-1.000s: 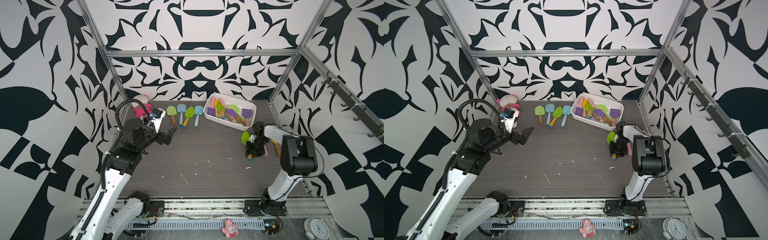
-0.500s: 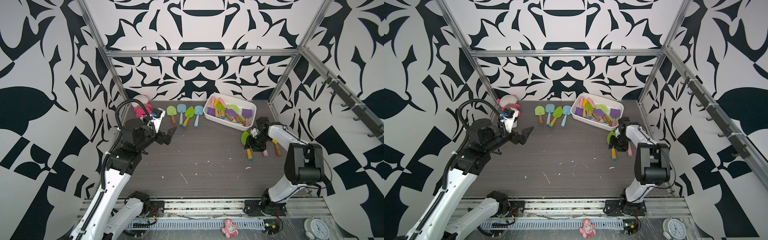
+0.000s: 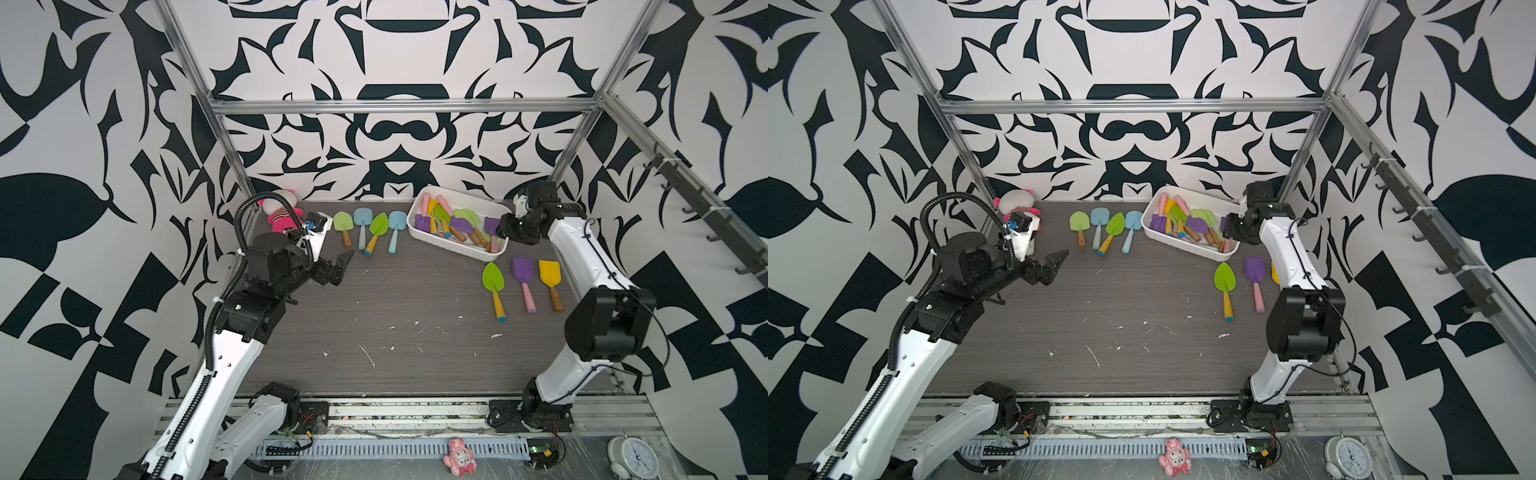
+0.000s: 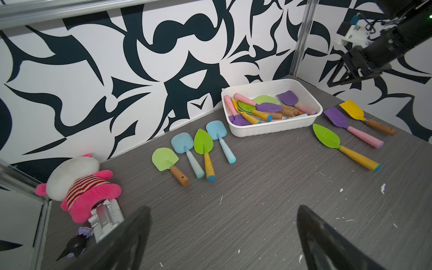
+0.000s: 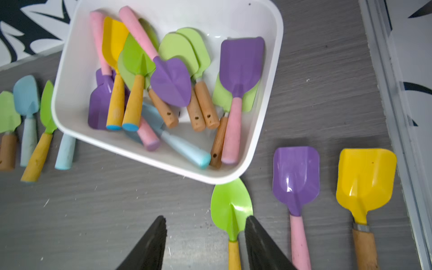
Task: Take the shovel out of the storage box
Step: Pick up the shovel from the storage box.
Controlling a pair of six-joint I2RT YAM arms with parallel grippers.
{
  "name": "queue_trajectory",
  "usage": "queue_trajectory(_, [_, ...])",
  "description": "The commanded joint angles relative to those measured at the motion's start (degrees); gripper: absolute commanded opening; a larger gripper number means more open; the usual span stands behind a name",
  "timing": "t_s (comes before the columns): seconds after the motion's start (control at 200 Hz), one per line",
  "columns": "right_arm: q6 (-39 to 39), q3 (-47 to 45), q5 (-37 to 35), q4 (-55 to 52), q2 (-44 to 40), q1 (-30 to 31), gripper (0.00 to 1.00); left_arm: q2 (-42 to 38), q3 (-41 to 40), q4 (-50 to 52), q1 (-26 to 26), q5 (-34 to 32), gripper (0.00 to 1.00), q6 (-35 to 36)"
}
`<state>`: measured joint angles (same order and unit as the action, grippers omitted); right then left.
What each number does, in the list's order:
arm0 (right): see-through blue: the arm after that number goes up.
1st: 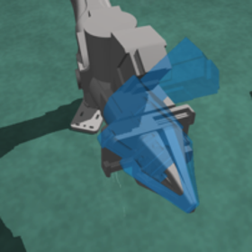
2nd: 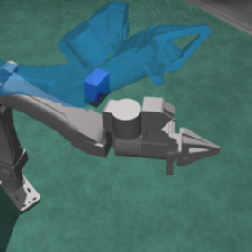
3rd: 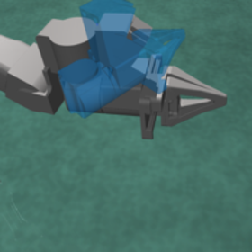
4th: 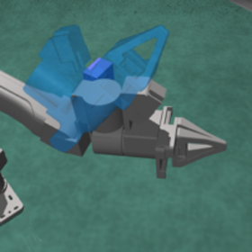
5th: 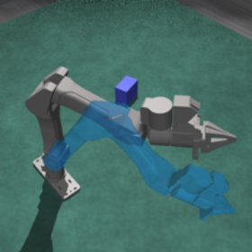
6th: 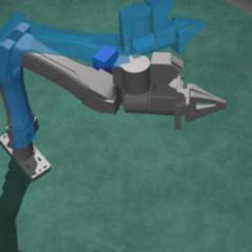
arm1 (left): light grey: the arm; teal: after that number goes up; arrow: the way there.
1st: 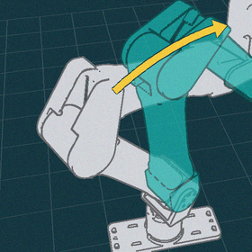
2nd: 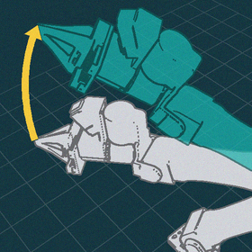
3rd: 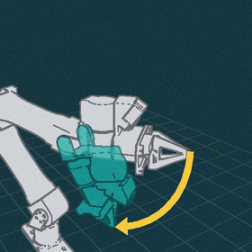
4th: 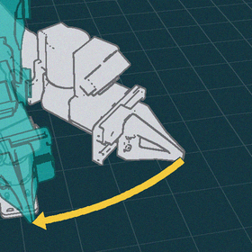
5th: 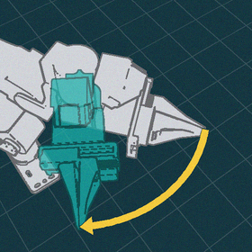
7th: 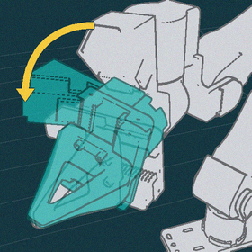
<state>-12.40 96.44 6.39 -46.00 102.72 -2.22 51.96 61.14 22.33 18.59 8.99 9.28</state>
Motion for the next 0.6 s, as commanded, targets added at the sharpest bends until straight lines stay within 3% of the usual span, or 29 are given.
queue_trajectory(0.0, [-1.63, 8.59, -4.66, -7.27, 7.19, 0.15, 0.54, 0.07, 2.31, 1.13, -0.13, 0.24, 0.99, 1.22])
queue_trajectory(0.275, [-6.15, 28.79, -7.92, -17.51, 25.15, 0.68, 0.49, 0.09, 2.97, 3.46, -0.14, -0.27, 0.99, 1.80])
queue_trajectory(0.6, [-8.78, 43.80, -10.09, -22.04, 37.63, 0.85, 0.42, -0.02, 3.28, 4.62, -0.14, -0.48, 0.99, 1.53])
